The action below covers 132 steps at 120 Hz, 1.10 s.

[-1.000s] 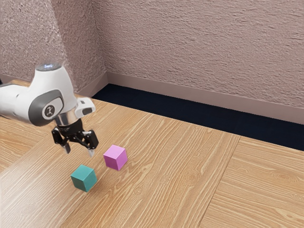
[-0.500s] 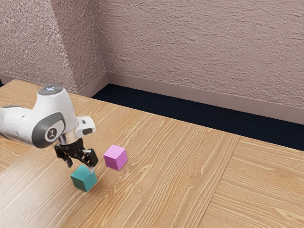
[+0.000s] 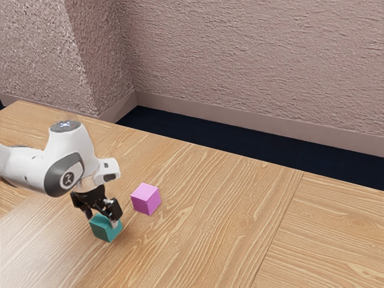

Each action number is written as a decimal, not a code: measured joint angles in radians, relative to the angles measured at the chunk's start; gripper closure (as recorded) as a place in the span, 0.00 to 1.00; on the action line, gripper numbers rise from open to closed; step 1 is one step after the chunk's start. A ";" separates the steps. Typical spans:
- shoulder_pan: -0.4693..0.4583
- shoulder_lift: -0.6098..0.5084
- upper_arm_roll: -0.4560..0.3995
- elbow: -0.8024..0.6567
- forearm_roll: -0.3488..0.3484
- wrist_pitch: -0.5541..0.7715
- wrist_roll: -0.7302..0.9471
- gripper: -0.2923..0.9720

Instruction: Pick up the blue block with one arm, and put the blue block on the pink block with one arm

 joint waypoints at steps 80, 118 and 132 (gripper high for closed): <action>0.004 0.092 0.000 0.011 0.000 0.083 0.055 0.30; 0.004 0.083 0.006 0.014 0.006 0.093 0.055 0.47; 0.011 0.013 -0.001 0.021 0.015 0.087 0.050 0.48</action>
